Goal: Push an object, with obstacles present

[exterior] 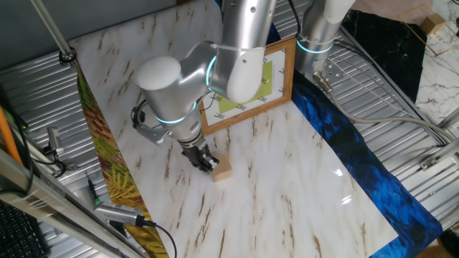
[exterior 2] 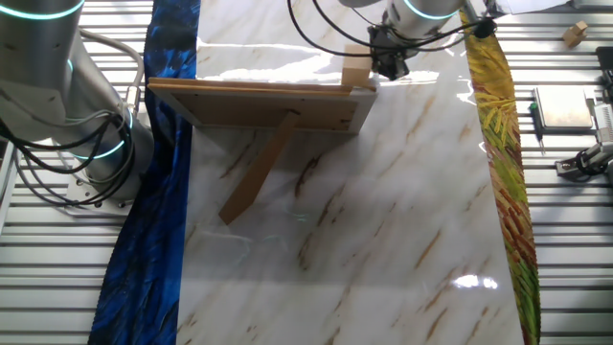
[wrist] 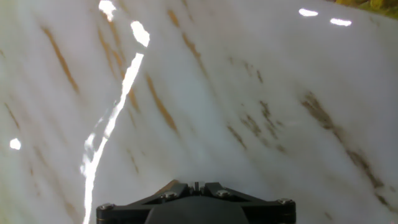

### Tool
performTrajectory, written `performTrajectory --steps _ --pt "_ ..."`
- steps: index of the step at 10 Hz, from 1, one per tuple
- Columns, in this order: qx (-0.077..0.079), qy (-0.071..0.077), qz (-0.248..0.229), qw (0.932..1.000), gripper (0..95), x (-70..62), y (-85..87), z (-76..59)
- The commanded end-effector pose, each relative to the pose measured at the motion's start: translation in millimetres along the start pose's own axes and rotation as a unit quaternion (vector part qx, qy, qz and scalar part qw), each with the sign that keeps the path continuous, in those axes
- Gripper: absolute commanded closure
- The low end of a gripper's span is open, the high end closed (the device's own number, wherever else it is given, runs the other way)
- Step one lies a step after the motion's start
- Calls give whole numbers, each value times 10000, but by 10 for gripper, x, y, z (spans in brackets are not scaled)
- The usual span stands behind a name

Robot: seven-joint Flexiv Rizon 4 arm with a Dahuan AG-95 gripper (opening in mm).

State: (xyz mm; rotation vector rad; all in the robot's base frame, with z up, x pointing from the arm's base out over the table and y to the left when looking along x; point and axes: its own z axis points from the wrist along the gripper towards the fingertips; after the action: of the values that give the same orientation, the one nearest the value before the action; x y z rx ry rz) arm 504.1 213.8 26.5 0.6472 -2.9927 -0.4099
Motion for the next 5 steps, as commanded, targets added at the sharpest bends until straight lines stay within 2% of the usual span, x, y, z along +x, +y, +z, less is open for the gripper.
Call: performTrajectory --steps 1,5 --pt "1 -6 48 10000 950 10 34 3" --pt "1 -9 99 10000 950 -8 93 18"
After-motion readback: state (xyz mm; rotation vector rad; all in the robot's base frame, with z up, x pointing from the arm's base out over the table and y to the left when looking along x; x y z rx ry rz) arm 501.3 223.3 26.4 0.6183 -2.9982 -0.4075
